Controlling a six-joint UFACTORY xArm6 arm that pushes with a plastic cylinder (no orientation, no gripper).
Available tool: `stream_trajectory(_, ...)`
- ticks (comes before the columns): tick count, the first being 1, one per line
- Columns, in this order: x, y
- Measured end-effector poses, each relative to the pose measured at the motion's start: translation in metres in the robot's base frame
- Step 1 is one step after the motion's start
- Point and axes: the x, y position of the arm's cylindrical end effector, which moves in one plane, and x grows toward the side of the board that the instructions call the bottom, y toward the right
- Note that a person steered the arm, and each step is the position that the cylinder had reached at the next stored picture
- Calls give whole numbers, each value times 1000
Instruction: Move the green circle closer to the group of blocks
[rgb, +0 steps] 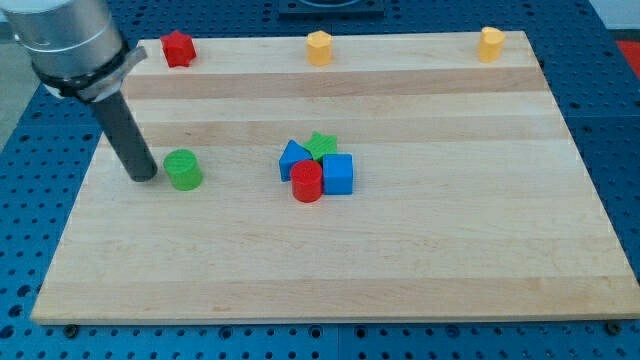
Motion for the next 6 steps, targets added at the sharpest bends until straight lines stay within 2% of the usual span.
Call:
stream_trajectory(1, 0, -3)
stream_trajectory(4, 4, 97)
stream_trajectory(6, 2, 97)
